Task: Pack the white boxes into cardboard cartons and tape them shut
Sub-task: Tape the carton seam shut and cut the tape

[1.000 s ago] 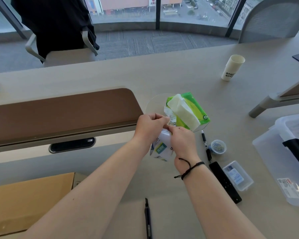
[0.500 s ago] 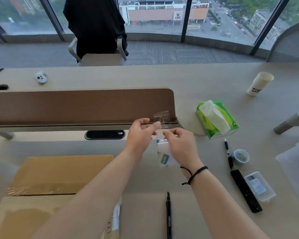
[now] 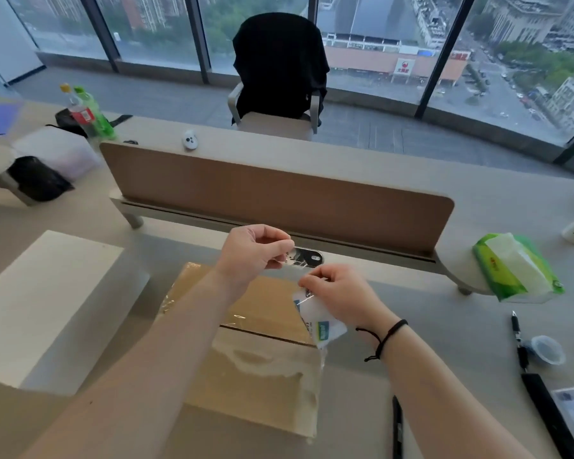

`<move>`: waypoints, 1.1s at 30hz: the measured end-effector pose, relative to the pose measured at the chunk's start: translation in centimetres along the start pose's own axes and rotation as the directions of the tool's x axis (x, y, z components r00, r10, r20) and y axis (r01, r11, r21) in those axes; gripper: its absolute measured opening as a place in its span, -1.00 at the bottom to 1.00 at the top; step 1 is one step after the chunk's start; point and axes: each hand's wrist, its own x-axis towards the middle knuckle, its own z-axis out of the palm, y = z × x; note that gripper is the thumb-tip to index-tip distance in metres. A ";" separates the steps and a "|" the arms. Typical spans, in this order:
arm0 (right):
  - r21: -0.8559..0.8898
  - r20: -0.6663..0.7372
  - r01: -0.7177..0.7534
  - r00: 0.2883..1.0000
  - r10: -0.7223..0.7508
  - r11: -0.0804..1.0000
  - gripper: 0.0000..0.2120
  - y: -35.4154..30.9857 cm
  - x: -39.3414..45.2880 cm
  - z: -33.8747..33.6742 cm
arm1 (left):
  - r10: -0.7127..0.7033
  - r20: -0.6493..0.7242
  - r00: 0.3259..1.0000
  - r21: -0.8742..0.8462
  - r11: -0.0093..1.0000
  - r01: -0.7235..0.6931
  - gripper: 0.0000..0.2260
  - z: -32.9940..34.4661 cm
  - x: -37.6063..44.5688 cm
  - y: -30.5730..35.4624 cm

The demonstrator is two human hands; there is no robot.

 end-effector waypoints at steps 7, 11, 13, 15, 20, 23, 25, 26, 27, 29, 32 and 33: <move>-0.093 0.199 -0.046 0.978 0.064 0.995 -0.77 -4.4 0.6 8.2 | -0.107 -0.102 0.989 -0.084 0.992 0.098 -0.95 -10.7 -1.7 -3.6; -0.162 0.249 -0.049 0.964 0.089 0.986 -0.49 -5.3 1.5 12.5 | -0.175 -0.176 0.969 -0.138 0.979 0.151 -0.94 -15.6 -2.4 -6.5; -0.165 0.241 -0.083 0.963 0.122 0.983 -0.44 -5.3 2.1 14.3 | -0.209 -0.190 0.959 -0.154 0.971 0.181 -0.95 -17.7 -2.6 -7.6; -0.182 0.203 -0.097 0.970 0.134 0.978 -0.52 -5.1 2.7 15.7 | -0.224 -0.189 0.956 -0.147 0.969 0.198 -0.95 -19.3 -2.7 -8.4; -0.220 0.107 -0.050 0.991 0.075 0.974 -0.54 -5.4 3.8 17.5 | -0.265 -0.210 0.941 -0.213 0.952 0.221 -0.91 -21.3 -2.5 -10.5; -0.159 0.078 -0.043 0.995 0.056 0.986 -0.47 -5.5 3.9 17.9 | -0.329 -0.202 0.922 -0.343 0.906 0.248 -0.91 -22.1 -2.4 -11.6; -0.077 0.053 -0.052 0.997 0.056 0.996 -0.50 -5.3 4.0 18.2 | -0.374 -0.182 0.909 -0.421 0.865 0.272 -0.89 -22.5 -2.3 -12.3; -0.043 0.041 -0.056 0.997 0.058 0.997 -0.52 -5.1 4.1 18.4 | -0.394 -0.169 0.903 -0.452 0.846 0.285 -0.88 -22.7 -2.2 -12.5; -0.010 0.034 -0.060 0.998 0.060 0.998 -0.53 -5.0 4.1 18.6 | -0.413 -0.156 0.897 -0.477 0.827 0.298 -0.86 -22.8 -2.1 -12.8; 0.055 0.037 -0.070 0.997 0.068 0.996 -0.52 -4.8 4.2 18.9 | -0.446 -0.133 0.885 -0.505 0.799 0.327 -0.83 -23.1 -2.0 -13.6; 0.097 0.058 -0.084 0.995 0.078 0.992 -0.53 -4.7 4.6 19.4 | -0.496 -0.104 0.862 -0.527 0.763 0.375 -0.80 -23.2 -1.9 -14.7; 0.091 0.062 -0.083 0.995 0.077 0.992 -0.52 -4.7 4.8 19.4 | -0.511 -0.093 0.854 -0.539 0.747 0.389 -0.80 -23.2 -1.9 -15.1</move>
